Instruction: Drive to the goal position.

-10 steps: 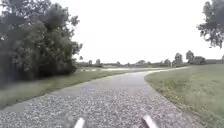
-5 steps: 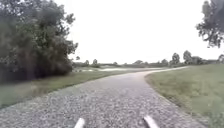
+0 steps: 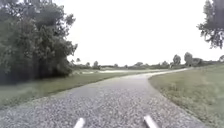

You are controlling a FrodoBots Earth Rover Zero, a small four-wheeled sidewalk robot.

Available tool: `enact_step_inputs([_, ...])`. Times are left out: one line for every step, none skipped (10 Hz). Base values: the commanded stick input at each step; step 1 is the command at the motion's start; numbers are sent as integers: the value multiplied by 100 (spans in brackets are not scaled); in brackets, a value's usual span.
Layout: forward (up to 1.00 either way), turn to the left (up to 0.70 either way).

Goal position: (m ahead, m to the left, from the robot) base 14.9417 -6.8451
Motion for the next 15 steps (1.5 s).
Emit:
enact_step_inputs([85,0])
enact_step_inputs([85,0])
enact_step_inputs([85,-23])
enact_step_inputs([85,-34])
enact_step_inputs([85,-18])
enact_step_inputs([85,-2])
enact_step_inputs([85,0])
enact_step_inputs([85,0])
enact_step_inputs([85,-7])
enact_step_inputs([85,-33])
enact_step_inputs([85,-29])
enact_step_inputs([85,-12])
enact_step_inputs([85,0])
enact_step_inputs([85,0])
enact_step_inputs([85,0])
